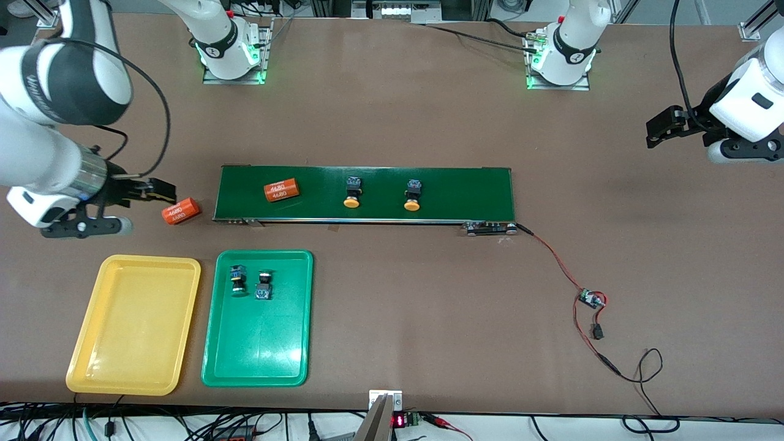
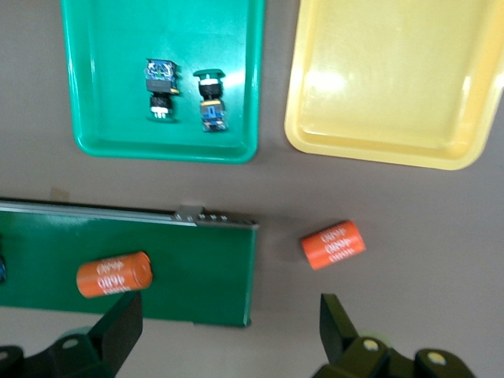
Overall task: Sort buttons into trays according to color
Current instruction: 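Reach the right gripper down and grasp a yellow-capped button on the belt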
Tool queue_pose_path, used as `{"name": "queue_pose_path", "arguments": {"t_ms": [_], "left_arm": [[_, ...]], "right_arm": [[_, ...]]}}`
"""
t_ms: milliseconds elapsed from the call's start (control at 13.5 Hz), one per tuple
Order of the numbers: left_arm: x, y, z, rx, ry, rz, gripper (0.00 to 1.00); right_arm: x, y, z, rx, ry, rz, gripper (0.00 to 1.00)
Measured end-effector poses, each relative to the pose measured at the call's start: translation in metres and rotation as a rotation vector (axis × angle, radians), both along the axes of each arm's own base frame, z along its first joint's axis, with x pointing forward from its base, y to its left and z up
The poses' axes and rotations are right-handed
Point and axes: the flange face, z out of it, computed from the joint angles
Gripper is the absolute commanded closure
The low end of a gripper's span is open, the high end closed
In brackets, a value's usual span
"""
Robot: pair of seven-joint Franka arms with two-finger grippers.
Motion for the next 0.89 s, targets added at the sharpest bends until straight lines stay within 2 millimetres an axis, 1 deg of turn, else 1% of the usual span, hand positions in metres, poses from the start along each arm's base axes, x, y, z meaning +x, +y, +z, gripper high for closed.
{"name": "queue_pose_path", "arguments": {"t_ms": [148, 297, 445, 594, 742, 890], "left_arm": [[0.0, 0.0, 0.0, 0.0, 0.0, 0.0, 0.0], [0.0, 0.0, 0.0, 0.0, 0.0, -0.001, 0.0], [0.0, 0.0, 0.0, 0.0, 0.0, -0.001, 0.0], [0.0, 0.0, 0.0, 0.0, 0.0, -0.001, 0.0], [0.0, 0.0, 0.0, 0.0, 0.002, -0.001, 0.0], [-0.001, 0.0, -0.001, 0.001, 0.009, -0.001, 0.0]], "right_arm": [[-0.005, 0.02, -0.027, 0.043, 0.003, -0.009, 0.0], [-0.013, 0.043, -0.048, 0.079, 0.018, -0.025, 0.0], [-0.025, 0.075, -0.068, 0.074, 0.022, -0.049, 0.0], [-0.041, 0.106, -0.086, 0.063, 0.049, -0.045, 0.0], [-0.054, 0.143, -0.096, 0.055, 0.048, -0.041, 0.0], [-0.066, 0.192, -0.109, 0.052, 0.017, -0.083, 0.0]]}}
